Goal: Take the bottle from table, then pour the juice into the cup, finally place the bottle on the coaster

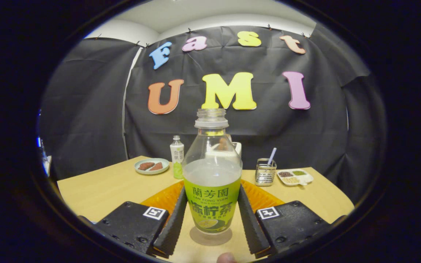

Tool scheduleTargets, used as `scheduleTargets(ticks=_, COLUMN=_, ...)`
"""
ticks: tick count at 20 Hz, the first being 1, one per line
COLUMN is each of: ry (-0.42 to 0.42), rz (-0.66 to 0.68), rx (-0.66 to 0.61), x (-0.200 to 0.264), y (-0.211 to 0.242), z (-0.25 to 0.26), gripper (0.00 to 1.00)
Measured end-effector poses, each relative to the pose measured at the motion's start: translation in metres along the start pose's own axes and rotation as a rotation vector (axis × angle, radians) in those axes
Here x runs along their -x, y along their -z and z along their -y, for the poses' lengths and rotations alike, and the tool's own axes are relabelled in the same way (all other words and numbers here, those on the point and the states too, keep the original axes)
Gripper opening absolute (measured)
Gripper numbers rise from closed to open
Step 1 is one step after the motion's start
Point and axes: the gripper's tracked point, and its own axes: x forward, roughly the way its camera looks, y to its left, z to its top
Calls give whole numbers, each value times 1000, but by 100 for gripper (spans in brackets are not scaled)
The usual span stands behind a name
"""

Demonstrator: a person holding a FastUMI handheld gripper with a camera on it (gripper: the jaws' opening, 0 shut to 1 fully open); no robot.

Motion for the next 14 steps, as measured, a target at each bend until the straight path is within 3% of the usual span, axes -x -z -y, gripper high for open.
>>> scheduleTargets(ticks=14, ry=-10, rz=-71, rx=-6, x=-34, y=49, z=8, gripper=79)
